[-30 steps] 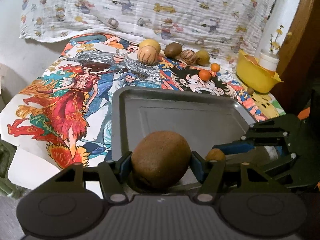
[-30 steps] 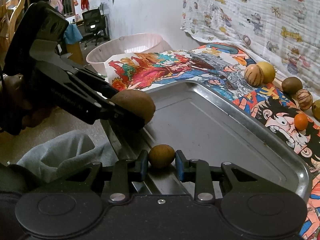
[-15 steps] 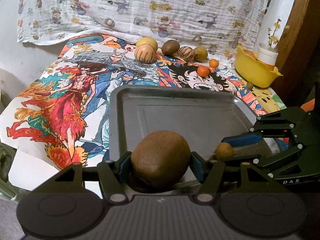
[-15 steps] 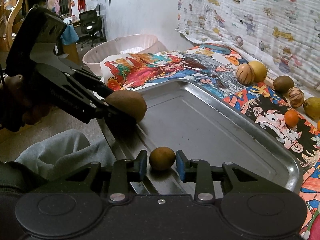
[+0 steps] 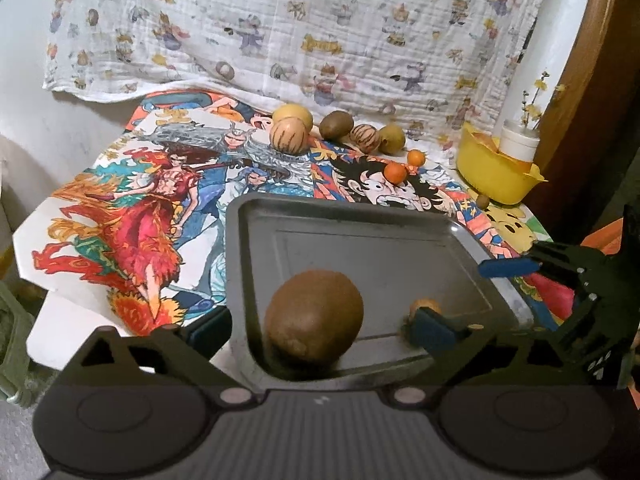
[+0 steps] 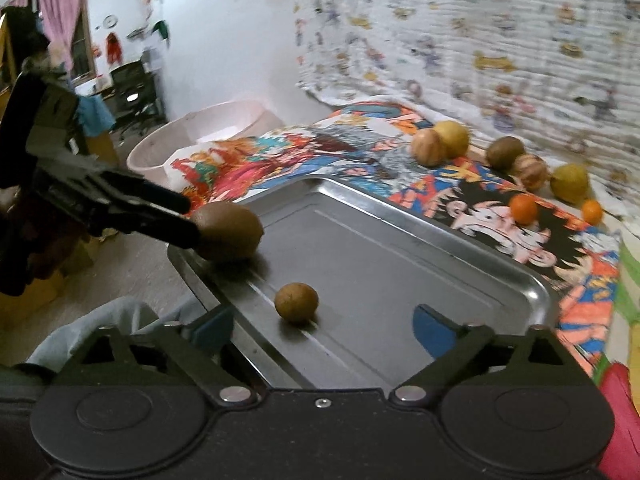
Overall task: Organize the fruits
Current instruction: 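Open right gripper dropping the small fruit while left lowers the kiwi onto the tray, then move left tool toward an orange tangerine while right tool approaches a small brown fruit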
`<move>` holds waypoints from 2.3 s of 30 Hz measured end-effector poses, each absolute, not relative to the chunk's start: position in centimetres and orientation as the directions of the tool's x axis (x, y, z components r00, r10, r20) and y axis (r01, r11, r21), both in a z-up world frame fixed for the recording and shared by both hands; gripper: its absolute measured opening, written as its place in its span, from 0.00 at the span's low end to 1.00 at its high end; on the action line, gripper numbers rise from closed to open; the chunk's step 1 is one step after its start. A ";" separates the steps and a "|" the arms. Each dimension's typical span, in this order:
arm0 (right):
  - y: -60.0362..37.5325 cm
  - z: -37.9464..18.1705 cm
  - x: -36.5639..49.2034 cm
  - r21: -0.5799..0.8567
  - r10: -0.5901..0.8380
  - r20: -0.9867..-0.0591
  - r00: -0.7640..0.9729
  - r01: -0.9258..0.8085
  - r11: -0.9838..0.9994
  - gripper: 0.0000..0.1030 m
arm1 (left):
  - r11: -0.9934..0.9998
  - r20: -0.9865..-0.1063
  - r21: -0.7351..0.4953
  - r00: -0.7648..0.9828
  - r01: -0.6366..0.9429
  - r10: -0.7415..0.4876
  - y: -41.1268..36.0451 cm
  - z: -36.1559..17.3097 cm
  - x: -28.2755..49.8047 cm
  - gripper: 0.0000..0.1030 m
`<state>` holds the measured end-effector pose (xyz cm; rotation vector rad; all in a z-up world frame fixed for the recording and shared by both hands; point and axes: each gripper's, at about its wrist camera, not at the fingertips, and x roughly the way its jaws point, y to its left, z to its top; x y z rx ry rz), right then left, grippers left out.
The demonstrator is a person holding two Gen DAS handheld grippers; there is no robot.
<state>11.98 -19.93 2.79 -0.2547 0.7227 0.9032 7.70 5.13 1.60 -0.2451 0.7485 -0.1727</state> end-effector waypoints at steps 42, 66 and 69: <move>-32.5 4.2 20.7 0.016 0.306 -0.635 0.710 -0.383 0.923 0.99 | 0.972 -0.749 -0.128 0.623 0.197 -0.225 -7.3 7.4 21.0 0.99; -34.9 -1.5 32.3 0.195 0.221 -0.668 0.711 -0.119 0.974 0.82 | 0.986 -0.800 -0.143 0.575 0.091 -0.169 -11.8 -1.0 36.0 0.99; -34.7 -1.6 32.5 0.195 0.223 -0.657 0.720 -0.124 0.973 0.82 | 0.986 -0.797 -0.145 0.580 0.086 -0.168 -11.9 -1.6 36.7 0.99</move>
